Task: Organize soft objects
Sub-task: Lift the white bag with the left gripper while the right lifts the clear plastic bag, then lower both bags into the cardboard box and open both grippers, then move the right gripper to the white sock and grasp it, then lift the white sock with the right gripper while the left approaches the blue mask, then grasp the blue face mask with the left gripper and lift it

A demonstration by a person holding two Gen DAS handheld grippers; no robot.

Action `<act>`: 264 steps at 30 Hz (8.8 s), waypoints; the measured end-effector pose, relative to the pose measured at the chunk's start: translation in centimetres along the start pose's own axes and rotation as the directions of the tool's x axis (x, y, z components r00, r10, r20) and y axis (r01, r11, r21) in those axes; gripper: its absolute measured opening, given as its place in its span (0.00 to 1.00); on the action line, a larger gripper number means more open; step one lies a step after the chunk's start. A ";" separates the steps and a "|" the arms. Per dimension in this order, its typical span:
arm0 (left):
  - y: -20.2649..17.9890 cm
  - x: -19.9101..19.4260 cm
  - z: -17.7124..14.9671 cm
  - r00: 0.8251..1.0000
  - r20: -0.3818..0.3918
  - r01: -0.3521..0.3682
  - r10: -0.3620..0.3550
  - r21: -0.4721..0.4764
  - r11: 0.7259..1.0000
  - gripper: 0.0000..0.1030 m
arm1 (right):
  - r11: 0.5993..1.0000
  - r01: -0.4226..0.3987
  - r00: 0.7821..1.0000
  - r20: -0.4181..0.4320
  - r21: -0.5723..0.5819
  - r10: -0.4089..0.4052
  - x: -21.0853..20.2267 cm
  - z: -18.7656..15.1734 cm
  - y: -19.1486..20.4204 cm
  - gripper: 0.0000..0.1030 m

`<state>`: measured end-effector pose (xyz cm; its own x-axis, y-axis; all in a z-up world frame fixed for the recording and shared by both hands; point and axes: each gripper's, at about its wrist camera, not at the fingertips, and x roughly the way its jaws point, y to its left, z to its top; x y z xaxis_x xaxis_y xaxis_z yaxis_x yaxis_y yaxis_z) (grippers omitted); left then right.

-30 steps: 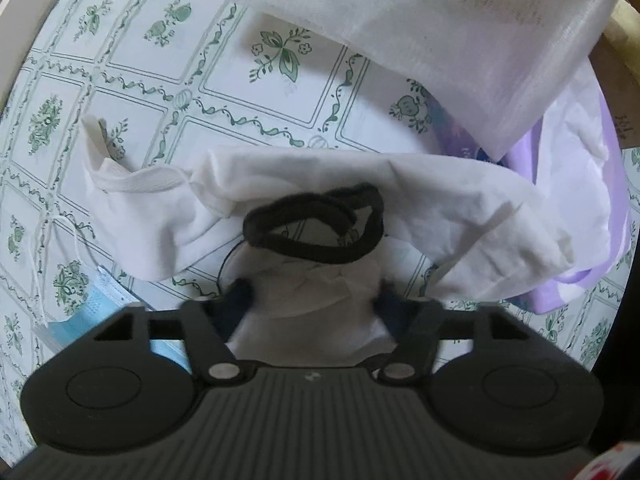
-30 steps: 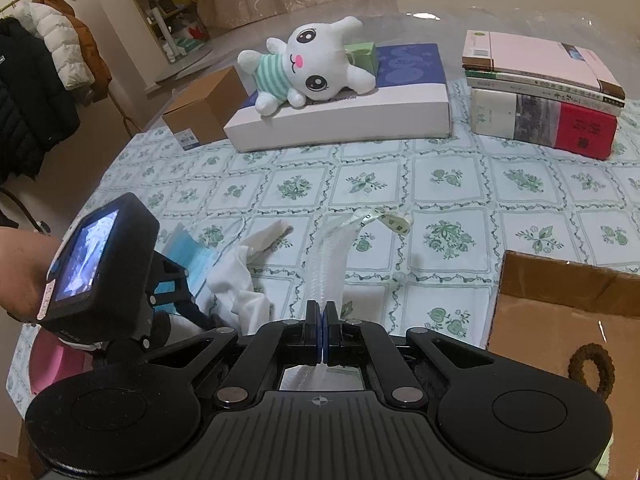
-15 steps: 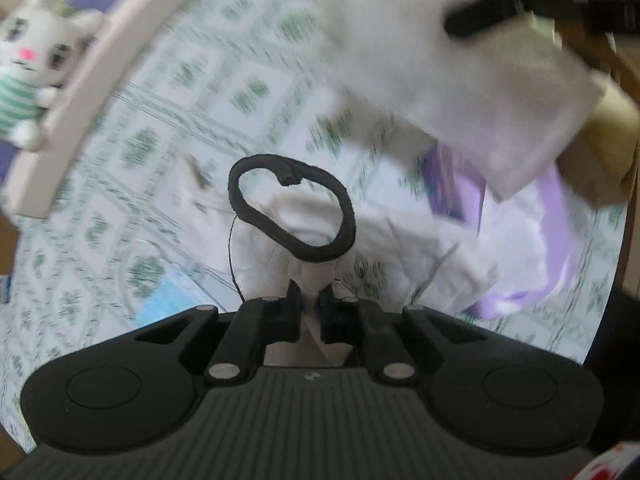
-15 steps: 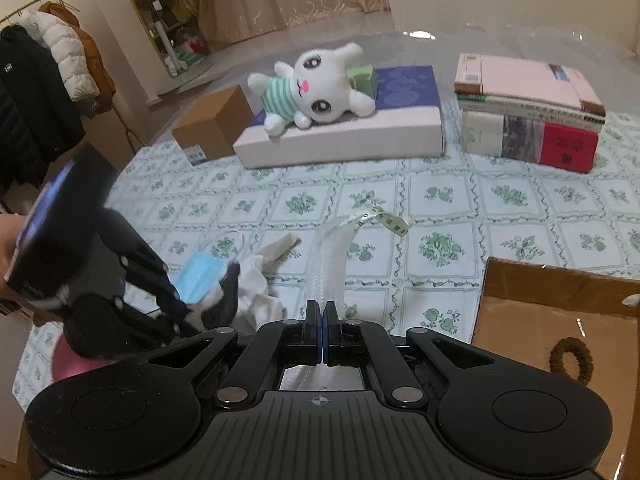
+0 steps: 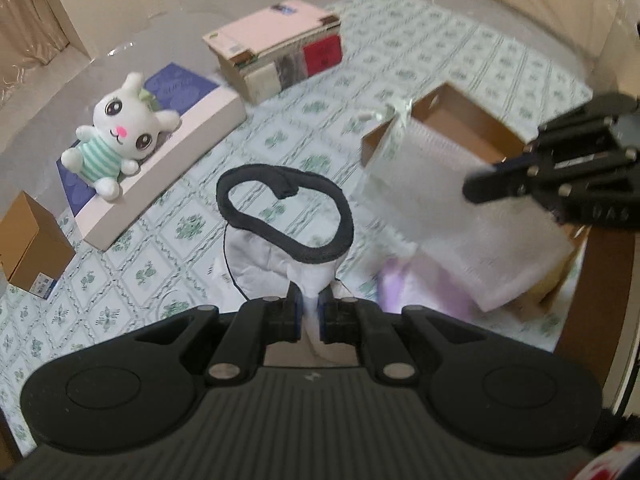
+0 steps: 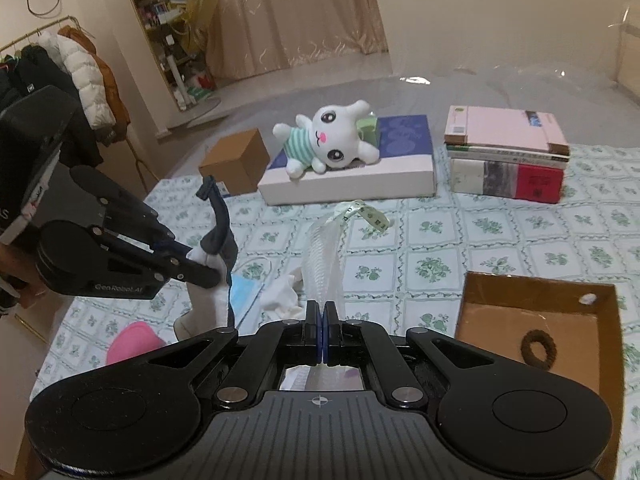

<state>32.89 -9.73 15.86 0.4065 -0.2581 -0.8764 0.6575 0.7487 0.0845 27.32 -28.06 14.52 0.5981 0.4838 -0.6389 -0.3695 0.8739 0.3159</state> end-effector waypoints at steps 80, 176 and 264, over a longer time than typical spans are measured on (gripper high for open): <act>-16.4 11.1 3.0 0.976 0.161 0.186 -0.148 -0.249 0.951 0.23 | 0.956 0.232 0.964 -0.171 0.179 -0.202 -0.2 -13.6 -18.6 0.01; 11.2 -3.9 -18.5 0.925 0.291 -0.086 0.243 -0.465 0.881 0.60 | 0.952 -0.064 0.941 -0.335 -0.298 -0.041 17.0 -7.4 5.1 0.25; 18.5 16.7 -14.9 0.992 -0.123 -0.029 0.000 -0.241 0.970 0.08 | 0.931 0.020 0.985 -0.154 -0.363 -0.081 26.3 0.7 3.6 0.12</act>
<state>42.40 8.92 -4.32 0.3254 -0.1816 -0.9280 0.4727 0.8812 -0.0067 42.25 -12.10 -0.62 0.5100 0.3980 -0.7626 -0.5904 0.8067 0.0262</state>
